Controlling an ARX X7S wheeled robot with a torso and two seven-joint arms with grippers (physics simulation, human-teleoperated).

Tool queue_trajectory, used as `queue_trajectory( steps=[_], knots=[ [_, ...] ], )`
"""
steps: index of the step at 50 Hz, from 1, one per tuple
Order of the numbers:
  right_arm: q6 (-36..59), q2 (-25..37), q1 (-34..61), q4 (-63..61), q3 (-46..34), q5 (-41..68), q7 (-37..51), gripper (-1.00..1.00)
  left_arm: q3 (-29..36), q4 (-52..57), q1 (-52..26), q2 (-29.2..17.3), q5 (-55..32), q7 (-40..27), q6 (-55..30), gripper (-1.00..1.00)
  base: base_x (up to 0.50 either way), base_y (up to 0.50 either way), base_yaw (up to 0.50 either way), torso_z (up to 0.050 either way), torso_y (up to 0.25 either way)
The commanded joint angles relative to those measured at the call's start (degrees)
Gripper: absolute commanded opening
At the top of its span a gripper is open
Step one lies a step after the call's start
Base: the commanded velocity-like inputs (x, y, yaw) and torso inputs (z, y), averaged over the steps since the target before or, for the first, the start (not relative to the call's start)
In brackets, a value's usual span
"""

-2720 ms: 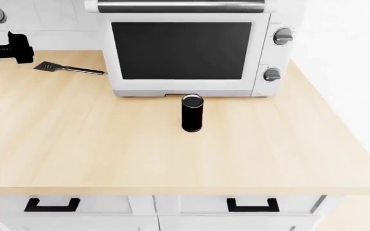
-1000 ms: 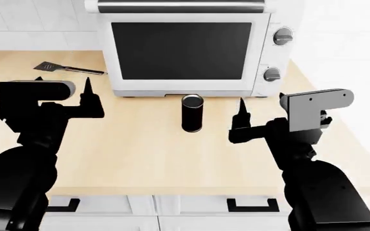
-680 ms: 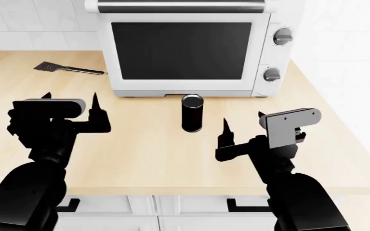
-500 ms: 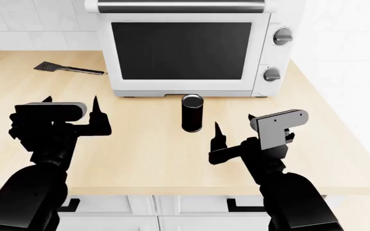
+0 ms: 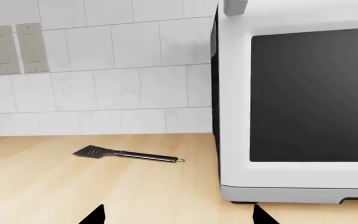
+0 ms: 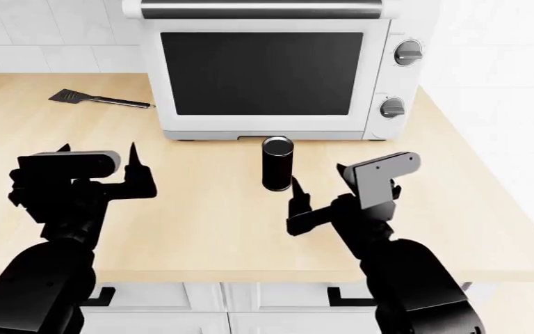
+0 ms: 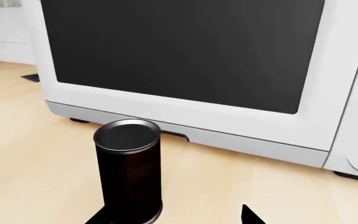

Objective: Pick the cans from the counter and place them in their designated side in the cabinet.

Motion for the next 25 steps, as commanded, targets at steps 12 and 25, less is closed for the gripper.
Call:
queue_trajectory(
  steps=[12, 25],
  knots=[
    [-0.9, -0.3, 3.2, 3.9, -3.3, 1.8, -1.4, 1.0, -0.6, -0.6, 0.3, -0.4, -0.3, -0.5, 0.2, 1.0, 0.0, 0.0, 0.0, 0.0, 0.0],
    [-1.1, -0.5, 5.3, 5.5, -4.8, 3.0, -2.0, 1.0, -0.8, -0.4, 0.1, -0.7, -0.7, -0.8, -0.1, 1.0, 0.0, 0.0, 0.0, 0.0, 0.0]
  ],
)
